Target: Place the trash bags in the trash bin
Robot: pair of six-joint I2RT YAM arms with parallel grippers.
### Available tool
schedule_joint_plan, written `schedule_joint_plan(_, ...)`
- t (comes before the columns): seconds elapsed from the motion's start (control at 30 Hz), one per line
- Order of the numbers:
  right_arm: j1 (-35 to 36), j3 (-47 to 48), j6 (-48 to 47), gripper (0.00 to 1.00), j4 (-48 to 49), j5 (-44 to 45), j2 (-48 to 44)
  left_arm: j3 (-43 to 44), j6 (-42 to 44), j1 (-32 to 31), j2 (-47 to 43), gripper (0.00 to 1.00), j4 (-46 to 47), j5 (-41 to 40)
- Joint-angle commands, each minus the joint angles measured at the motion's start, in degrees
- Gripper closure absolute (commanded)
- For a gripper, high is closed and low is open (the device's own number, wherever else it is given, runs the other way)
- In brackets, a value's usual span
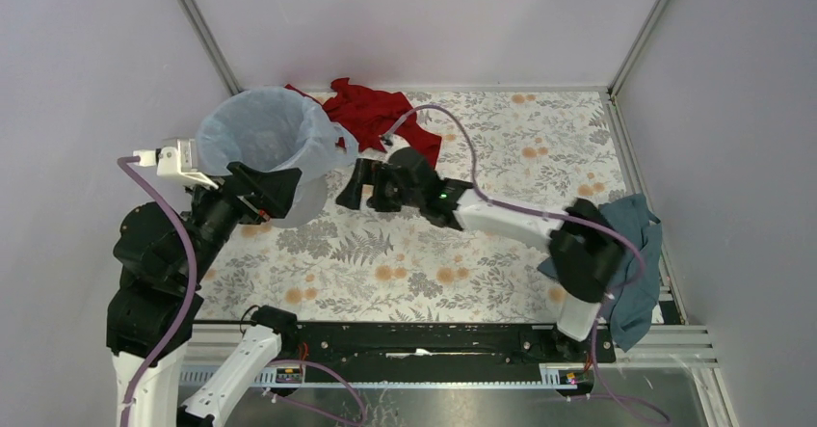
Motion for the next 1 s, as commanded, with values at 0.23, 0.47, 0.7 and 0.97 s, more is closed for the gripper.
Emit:
schedule_joint_plan(0.23,-0.2,-4.9,-28.8,0.0,-36.7,18.1,-42.9,-1.3,1.1,0.1,-2.0,0.01,12.7,-4.8)
schedule_joint_plan(0.47,-0.2,14.0,-34.6,0.0,-51.7,27.0,-52.3,1.0,-0.1,0.0,0.3,0.01,17.2,-5.3)
schedule_joint_plan(0.7,-0.2,26.6,-39.0,0.0,-53.2,27.3,-51.2,3.7,-1.0,0.0,2.6,0.01,16.6,-6.2)
schedule_joint_plan(0.97,-0.2,17.7,-39.9,0.0,-45.1,30.5,-56.6,5.1,-2.1,0.0,3.6,0.01,15.1,-6.5)
